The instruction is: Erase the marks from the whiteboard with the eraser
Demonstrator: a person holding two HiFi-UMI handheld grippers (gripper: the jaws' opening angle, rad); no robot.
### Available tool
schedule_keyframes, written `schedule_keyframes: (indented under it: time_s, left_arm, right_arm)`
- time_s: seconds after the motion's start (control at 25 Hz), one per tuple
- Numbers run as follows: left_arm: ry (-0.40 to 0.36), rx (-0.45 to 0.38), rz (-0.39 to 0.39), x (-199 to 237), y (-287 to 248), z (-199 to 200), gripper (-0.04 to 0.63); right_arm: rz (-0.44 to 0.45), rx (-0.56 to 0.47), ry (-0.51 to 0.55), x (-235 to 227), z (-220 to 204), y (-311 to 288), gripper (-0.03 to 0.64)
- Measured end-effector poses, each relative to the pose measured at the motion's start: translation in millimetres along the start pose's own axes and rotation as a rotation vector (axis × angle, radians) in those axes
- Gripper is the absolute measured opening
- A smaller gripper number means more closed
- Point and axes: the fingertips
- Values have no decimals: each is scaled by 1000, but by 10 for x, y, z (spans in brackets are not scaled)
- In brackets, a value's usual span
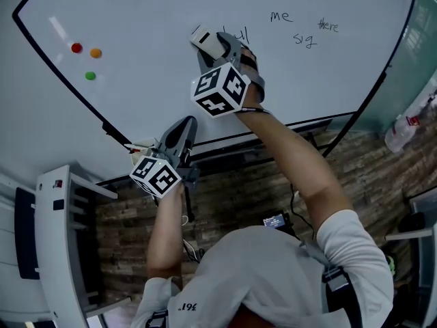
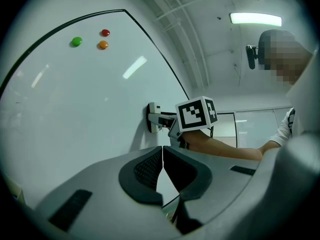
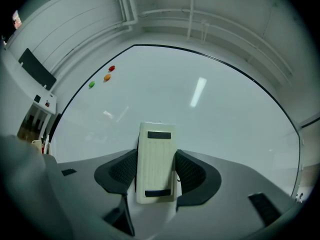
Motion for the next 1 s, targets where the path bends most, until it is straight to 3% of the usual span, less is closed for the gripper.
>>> schedule_keyframes:
  time_s: [0.4,1.0]
  left_arm:
    - [7,8,3,-79,-115,-23,8]
    - [10,19,-56,-424,-547,-196,8]
  right_arm:
    - [-17,41,-40,-89,-54,6,253]
    - [-64,83,-27,-636,-392,141,253]
Point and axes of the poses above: the fingertips, and each gripper's own axes: y backward along the fingers, x to its left, z out of its top, and after that the axes turned 2 degrees about z, right-handed
